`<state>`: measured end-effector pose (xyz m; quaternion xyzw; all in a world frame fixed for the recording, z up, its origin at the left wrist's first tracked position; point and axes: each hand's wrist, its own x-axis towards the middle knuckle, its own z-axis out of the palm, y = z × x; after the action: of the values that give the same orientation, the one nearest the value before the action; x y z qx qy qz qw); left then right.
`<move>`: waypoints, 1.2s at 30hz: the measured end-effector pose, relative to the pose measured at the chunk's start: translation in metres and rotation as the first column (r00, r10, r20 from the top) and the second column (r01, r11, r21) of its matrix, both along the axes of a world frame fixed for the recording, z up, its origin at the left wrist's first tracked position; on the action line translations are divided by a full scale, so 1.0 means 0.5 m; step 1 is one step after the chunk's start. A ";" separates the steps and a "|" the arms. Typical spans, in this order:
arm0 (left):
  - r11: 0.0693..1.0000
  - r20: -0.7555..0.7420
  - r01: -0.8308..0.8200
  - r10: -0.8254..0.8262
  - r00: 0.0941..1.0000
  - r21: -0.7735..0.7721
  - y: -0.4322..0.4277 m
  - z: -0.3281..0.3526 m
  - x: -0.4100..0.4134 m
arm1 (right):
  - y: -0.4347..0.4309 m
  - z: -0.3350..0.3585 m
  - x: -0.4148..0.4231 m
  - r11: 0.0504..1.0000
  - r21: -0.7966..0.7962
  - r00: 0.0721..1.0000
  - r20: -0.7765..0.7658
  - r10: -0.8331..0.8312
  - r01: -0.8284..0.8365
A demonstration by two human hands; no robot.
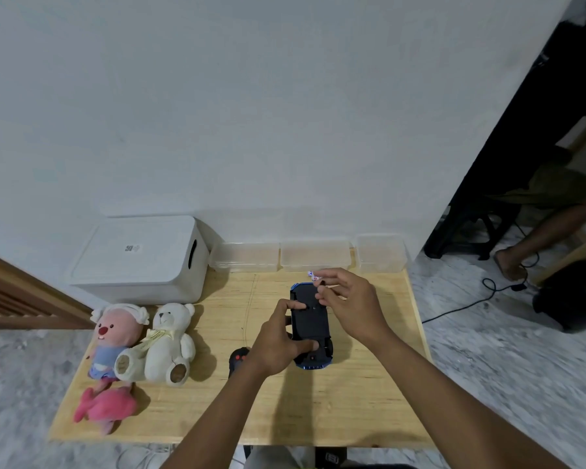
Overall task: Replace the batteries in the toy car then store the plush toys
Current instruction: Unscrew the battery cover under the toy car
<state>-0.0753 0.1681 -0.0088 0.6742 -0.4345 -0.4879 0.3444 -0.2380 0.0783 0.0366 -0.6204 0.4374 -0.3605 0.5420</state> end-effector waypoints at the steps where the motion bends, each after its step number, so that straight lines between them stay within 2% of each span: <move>1: 1.000 -0.004 -0.002 0.002 1.000 0.002 0.000 -0.001 -0.001 | -0.001 -0.001 -0.001 1.000 -0.010 1.000 -0.014 0.005 -0.005; 11: 1.000 -0.004 0.009 -0.009 1.000 0.007 -0.012 -0.001 -0.007 | -0.007 -0.004 0.002 1.000 -0.022 0.997 -0.076 -0.003 0.002; 15: 1.000 -0.003 0.014 -0.014 1.000 0.010 -0.015 -0.003 -0.008 | -0.006 -0.006 0.004 0.999 -0.019 0.999 -0.029 -0.026 0.026; 18: 1.000 -0.003 0.006 -0.006 1.000 0.009 -0.016 -0.004 -0.009 | -0.011 -0.007 0.001 0.999 -0.049 0.996 -0.093 -0.015 0.011; 22: 1.000 0.004 0.013 -0.013 1.000 0.007 -0.020 -0.005 -0.007 | -0.013 -0.012 -0.001 0.999 -0.032 0.999 -0.030 -0.025 0.024; 27: 1.000 -0.009 0.011 -0.011 1.000 0.014 -0.021 -0.007 -0.005 | -0.015 -0.014 -0.005 1.000 -0.028 0.996 -0.088 -0.014 0.011; 33: 1.000 -0.023 0.007 -0.006 1.000 0.014 -0.025 -0.009 -0.006 | -0.013 -0.014 -0.002 1.000 0.019 1.000 0.006 -0.022 0.022; 36: 1.000 -0.032 0.004 -0.004 0.999 0.018 -0.024 -0.011 -0.005 | -0.016 -0.014 -0.004 1.000 0.003 0.998 -0.062 0.001 -0.001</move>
<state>-0.0780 0.1562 -0.0140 0.6685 -0.4259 -0.5033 0.3442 -0.2397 0.0701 0.0294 -0.6309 0.4541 -0.3402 0.5292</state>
